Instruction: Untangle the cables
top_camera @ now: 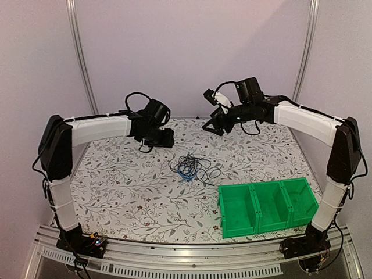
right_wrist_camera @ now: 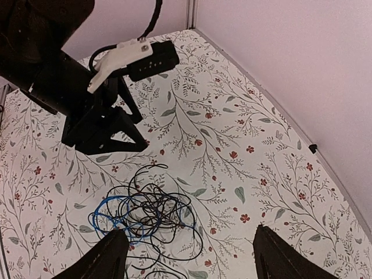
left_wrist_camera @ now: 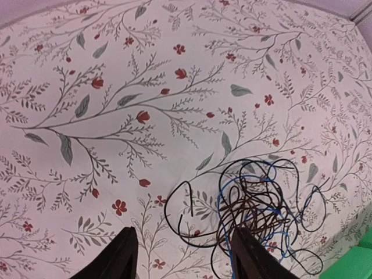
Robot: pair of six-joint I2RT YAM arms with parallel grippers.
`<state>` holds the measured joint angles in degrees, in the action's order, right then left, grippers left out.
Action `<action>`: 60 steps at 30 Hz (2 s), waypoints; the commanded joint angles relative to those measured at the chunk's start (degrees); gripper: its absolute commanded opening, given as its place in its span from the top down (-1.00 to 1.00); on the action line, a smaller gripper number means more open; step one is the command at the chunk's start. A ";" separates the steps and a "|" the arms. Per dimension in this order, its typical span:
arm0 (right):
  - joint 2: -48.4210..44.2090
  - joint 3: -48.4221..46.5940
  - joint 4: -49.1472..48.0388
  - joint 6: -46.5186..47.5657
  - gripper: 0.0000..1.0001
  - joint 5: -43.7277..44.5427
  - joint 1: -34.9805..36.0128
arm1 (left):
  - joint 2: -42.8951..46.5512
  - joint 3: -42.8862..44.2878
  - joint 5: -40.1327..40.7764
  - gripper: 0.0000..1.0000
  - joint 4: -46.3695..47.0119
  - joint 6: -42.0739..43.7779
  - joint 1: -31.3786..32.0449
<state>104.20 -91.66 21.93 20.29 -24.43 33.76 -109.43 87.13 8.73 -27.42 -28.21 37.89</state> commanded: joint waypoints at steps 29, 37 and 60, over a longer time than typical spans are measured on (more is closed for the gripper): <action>-13.70 10.95 -4.87 3.12 -0.65 6.43 -0.69 | -11.53 11.13 -4.80 1.00 -7.10 0.04 0.21; -4.71 5.90 -7.87 -3.34 -0.71 -8.95 -1.97 | 4.56 3.95 -7.12 1.00 -1.26 1.34 0.26; 24.61 -4.82 -22.36 -13.30 0.72 -4.52 8.54 | 16.77 7.73 -9.92 1.00 0.00 -2.37 3.11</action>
<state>123.96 -92.40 1.32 11.42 -29.85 42.22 -96.36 91.22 -1.87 -25.50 -30.50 39.94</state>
